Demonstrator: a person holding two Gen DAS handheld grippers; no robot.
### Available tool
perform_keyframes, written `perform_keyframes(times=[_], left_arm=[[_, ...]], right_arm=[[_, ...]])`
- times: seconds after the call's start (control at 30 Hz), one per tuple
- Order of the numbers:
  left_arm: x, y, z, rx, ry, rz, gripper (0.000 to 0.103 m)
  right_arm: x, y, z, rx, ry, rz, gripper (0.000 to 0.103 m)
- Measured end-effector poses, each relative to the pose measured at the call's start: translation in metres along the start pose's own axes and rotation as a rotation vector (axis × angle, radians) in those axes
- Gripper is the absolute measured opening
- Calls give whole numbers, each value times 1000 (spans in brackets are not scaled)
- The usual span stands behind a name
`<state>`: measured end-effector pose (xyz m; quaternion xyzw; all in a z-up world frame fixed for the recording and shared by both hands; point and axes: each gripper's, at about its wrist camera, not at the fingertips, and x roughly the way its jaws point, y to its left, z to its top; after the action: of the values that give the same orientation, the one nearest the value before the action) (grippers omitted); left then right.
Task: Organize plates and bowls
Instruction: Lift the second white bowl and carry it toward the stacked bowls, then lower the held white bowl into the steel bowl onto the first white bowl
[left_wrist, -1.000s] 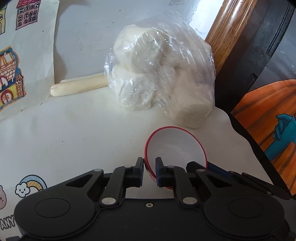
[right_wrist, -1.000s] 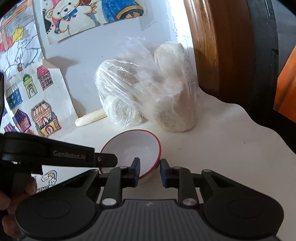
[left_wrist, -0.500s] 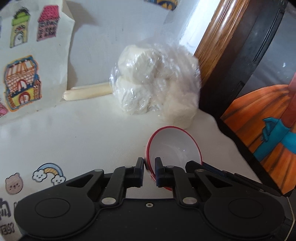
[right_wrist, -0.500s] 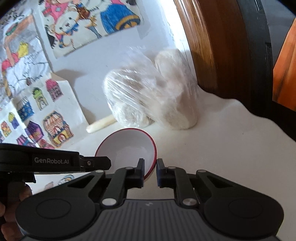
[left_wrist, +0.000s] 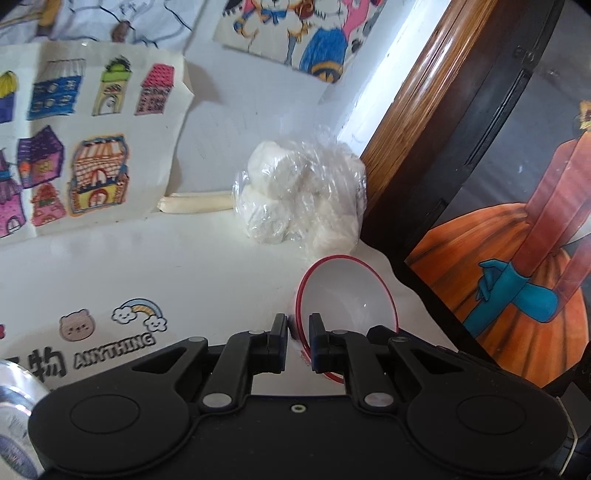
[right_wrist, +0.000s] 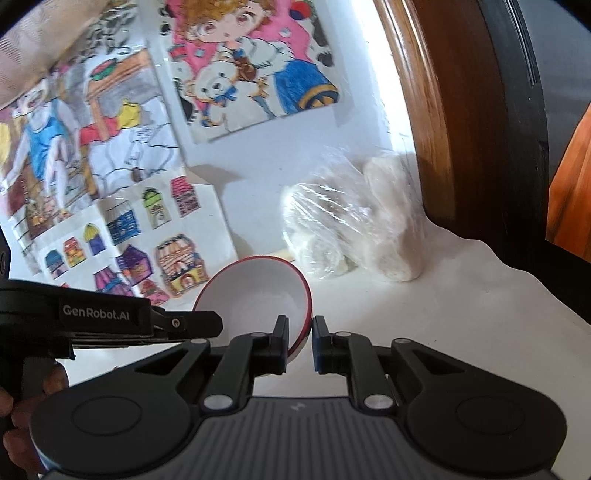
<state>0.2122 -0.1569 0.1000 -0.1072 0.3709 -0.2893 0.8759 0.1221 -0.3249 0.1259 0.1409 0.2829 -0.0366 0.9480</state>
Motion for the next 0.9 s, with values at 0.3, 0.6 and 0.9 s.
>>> perform_keyframes(times=[0.3,0.6,0.9], left_arm=[[-48,22,-26,-44,-29,-34,12],[-77,42,-47,-83,-48,-38,12],[-91,60,-64,-120,-26,-46,12]], right_arm=[[-33,37,-18,-35,-3,25,15],[-51,69,-36,-86,16,40,15],[-61,86,-52,-106,46,73,15]])
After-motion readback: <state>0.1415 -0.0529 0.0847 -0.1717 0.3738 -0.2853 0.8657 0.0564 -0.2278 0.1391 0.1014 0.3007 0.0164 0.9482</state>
